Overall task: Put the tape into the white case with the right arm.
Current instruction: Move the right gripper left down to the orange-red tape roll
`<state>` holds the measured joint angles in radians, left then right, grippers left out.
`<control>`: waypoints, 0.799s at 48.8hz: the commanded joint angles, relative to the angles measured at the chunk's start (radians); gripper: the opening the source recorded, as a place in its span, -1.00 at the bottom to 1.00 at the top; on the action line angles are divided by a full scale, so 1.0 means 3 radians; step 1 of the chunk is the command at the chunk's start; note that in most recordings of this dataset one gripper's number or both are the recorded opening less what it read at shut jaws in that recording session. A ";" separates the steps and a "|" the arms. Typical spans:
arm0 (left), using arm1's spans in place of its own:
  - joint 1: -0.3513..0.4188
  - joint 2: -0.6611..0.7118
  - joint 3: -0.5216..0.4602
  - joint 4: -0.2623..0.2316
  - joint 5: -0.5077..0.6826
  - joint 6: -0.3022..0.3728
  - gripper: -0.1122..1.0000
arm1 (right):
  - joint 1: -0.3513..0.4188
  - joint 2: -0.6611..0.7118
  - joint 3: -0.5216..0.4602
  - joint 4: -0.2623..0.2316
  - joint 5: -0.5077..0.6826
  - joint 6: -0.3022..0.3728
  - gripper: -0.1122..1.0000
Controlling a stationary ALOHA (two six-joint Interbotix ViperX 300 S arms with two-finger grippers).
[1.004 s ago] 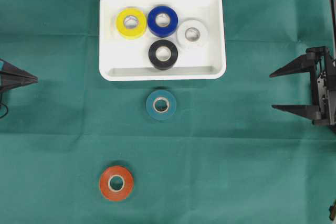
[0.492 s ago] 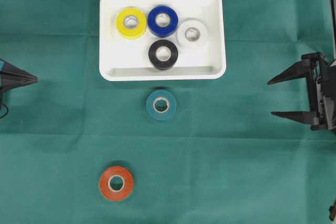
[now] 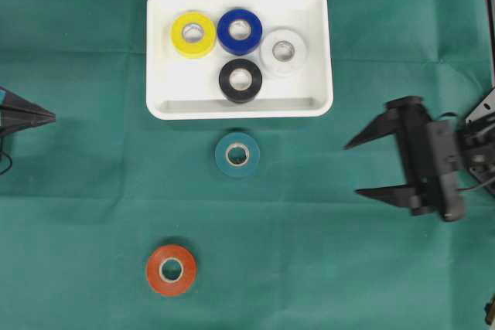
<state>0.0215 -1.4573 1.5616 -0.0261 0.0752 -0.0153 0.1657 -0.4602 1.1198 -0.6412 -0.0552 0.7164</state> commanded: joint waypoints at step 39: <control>0.0005 0.0031 -0.0036 0.0005 -0.0031 0.0000 -0.79 | 0.0051 0.2132 -0.2311 -0.0010 -0.0026 0.0015 0.36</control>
<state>0.0199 -1.4573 1.5616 -0.0276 0.0752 -0.0153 0.1718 0.1718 0.4878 -0.6427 -0.0598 0.7194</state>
